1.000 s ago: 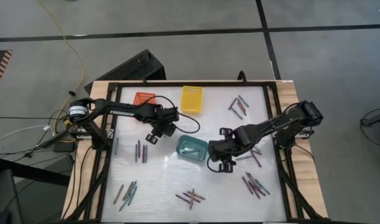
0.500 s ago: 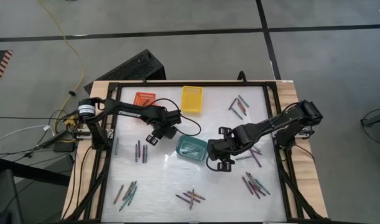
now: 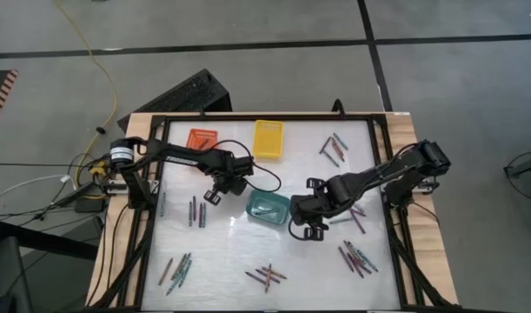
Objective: Sort crayons
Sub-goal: Put the blue crayon into the blue bin
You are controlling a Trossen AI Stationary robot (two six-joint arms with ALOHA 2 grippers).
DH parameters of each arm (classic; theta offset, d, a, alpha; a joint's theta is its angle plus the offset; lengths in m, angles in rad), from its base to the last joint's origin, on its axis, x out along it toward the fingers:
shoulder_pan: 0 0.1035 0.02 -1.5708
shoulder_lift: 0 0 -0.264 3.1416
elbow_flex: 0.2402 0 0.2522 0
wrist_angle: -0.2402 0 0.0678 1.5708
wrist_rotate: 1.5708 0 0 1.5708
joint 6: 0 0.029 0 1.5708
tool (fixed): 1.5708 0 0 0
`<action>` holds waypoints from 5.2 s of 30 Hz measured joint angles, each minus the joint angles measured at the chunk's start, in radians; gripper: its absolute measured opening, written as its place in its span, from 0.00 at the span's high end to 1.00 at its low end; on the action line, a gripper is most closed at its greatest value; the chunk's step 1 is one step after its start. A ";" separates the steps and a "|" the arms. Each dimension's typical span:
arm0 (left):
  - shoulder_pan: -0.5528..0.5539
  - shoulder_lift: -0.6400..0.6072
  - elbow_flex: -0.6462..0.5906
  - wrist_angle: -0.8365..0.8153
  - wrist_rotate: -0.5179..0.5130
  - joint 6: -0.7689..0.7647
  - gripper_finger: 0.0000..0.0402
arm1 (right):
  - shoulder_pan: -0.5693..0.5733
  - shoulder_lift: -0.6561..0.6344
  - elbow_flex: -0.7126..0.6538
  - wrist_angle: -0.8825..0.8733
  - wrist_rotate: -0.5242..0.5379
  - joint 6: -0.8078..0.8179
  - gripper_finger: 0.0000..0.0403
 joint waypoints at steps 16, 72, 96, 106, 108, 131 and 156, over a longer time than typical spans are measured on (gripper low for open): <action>-0.067 -0.176 0.206 -0.030 0.048 -0.138 1.00 | 0.112 -0.053 0.000 -0.128 0.052 0.166 0.80; -0.224 0.094 0.278 0.271 0.063 -0.340 0.71 | 0.355 -0.083 0.000 -0.320 0.206 0.503 0.80; -0.392 -0.337 0.379 -0.169 -0.057 -0.513 0.68 | 0.225 -0.083 -0.119 -0.303 0.125 0.162 0.80; -0.578 -0.366 0.365 -0.165 -0.093 -0.608 0.68 | 0.162 -0.111 -0.376 -0.174 0.024 0.140 0.77; -0.604 -0.366 0.336 -0.157 -0.111 -0.628 0.68 | 0.150 -0.130 -0.414 -0.147 0.012 0.136 0.73; -0.720 -0.418 0.047 0.040 -0.200 -0.817 0.68 | 0.040 -0.163 -0.659 0.215 -0.151 0.009 0.71; -0.725 -0.418 0.047 0.042 -0.214 -0.804 0.68 | 0.043 -0.100 -0.696 0.395 -0.189 0.028 0.97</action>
